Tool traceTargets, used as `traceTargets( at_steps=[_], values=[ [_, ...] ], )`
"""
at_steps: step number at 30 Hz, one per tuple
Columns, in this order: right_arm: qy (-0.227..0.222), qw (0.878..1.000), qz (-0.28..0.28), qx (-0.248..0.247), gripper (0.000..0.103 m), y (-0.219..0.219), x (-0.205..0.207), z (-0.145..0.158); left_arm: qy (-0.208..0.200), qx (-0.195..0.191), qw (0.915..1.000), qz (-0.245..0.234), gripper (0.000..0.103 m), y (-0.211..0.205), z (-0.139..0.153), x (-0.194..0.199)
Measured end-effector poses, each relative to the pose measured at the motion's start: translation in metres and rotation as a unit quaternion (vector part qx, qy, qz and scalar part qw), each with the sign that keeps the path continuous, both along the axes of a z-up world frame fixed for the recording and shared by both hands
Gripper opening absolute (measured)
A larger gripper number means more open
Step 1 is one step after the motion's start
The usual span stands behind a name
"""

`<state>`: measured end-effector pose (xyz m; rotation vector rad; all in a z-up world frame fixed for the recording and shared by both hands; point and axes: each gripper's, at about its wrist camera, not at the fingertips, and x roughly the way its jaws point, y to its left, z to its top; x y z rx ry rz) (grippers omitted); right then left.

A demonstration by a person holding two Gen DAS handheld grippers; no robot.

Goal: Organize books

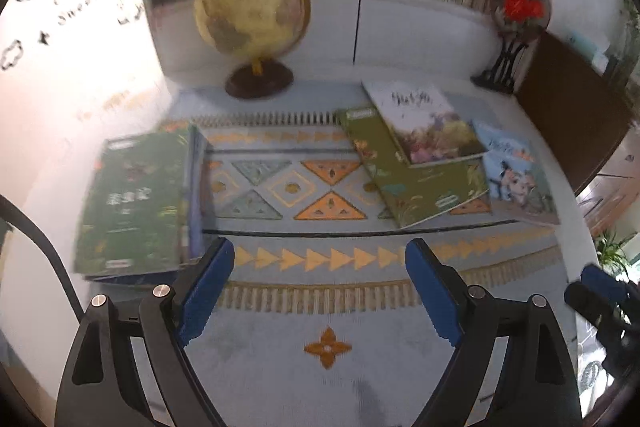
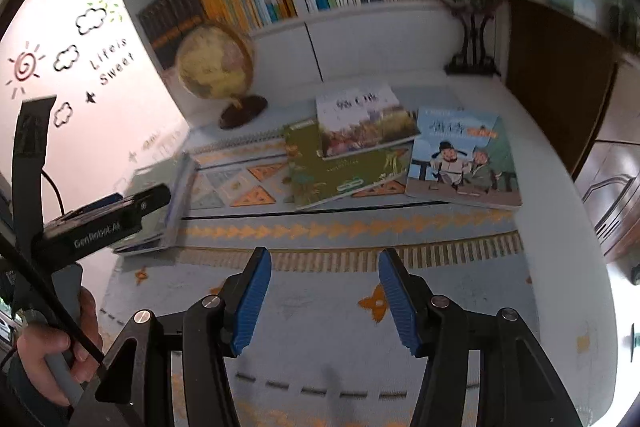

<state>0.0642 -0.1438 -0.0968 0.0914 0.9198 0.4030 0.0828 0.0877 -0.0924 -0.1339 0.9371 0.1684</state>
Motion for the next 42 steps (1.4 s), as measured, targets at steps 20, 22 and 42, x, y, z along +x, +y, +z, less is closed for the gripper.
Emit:
traceTargets(
  at_steps=[20, 22, 42],
  values=[
    [0.118, 0.989, -0.081, -0.024, 0.054, -0.021, 0.215, -0.075, 0.098, -0.160, 0.9784, -0.085, 0.087, -0.025, -0.096, 0.199],
    [0.125, 0.987, -0.092, -0.027, 0.054, -0.028, 0.233, -0.080, 0.096, -0.173, 0.9768, -0.082, 0.087, -0.025, -0.100, 0.207],
    [0.135, 0.990, -0.009, 0.025, 0.056, -0.022, 0.319, -0.114, 0.077, -0.241, 0.9640, -0.081, 0.088, -0.053, -0.110, 0.245]
  ],
)
